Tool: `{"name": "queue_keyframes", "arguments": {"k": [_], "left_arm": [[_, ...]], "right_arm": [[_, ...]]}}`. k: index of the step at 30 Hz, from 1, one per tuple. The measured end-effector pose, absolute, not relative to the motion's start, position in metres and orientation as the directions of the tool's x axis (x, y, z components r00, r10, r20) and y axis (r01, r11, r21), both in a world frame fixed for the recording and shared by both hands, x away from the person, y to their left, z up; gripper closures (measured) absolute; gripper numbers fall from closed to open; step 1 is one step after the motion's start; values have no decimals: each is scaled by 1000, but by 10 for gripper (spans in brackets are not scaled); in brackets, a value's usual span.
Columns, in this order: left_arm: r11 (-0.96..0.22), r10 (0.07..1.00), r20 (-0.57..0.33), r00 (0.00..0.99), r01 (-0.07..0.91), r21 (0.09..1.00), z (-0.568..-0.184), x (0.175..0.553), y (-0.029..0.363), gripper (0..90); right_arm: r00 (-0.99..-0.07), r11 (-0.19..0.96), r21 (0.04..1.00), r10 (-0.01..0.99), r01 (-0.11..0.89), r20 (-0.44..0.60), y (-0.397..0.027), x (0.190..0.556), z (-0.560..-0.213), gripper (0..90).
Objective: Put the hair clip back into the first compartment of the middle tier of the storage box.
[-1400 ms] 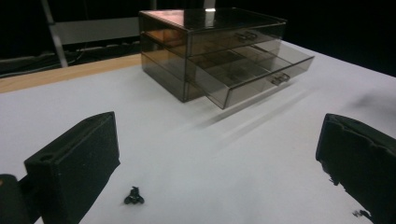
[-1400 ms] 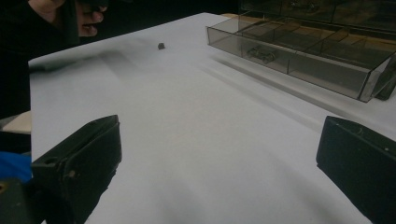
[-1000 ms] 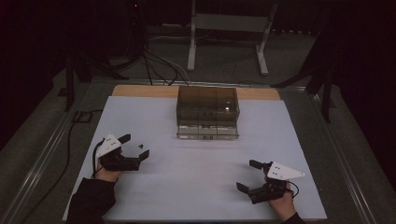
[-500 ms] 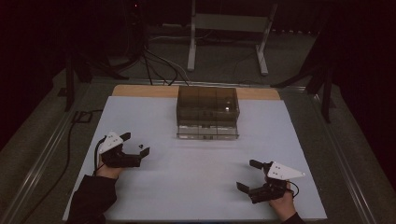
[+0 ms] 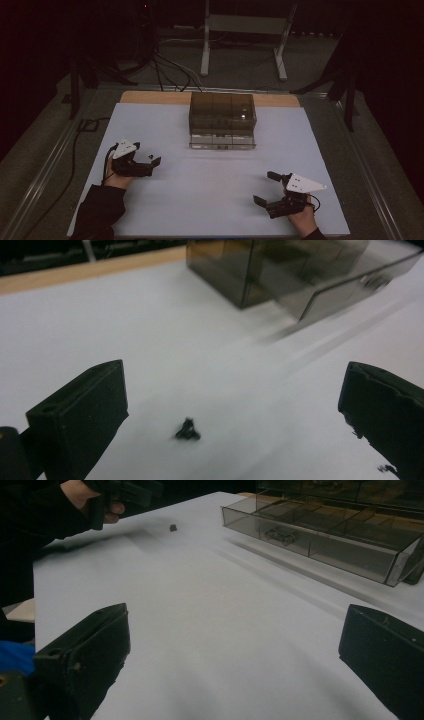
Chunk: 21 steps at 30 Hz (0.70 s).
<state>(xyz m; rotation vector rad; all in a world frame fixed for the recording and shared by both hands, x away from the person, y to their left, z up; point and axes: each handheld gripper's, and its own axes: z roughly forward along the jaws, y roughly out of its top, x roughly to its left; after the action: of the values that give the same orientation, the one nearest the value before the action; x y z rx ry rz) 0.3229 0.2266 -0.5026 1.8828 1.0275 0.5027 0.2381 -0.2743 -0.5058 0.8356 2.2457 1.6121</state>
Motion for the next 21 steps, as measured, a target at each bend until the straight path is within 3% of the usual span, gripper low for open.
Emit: {"name": "queue_keyframes", "arguments": {"k": [7,11,17,21], "left_arm": [[-251,833,-99,544,531,809,-508,329,227,6],[-261,839,-103,534,561,786,-508,331,227,56],[-319,850,-44,525,580,750,-512,334,223,157],[-349,848,-25,530,593,726,-514,334,220,175]], "right_arm": [[-804,221,927,581,304,125,-274,238,-506,2],[-804,223,926,581,304,124,-274,238,-506,2],[-805,223,926,580,305,126,-274,238,-506,2],[-804,219,926,580,307,130,-274,238,-506,2]]}}
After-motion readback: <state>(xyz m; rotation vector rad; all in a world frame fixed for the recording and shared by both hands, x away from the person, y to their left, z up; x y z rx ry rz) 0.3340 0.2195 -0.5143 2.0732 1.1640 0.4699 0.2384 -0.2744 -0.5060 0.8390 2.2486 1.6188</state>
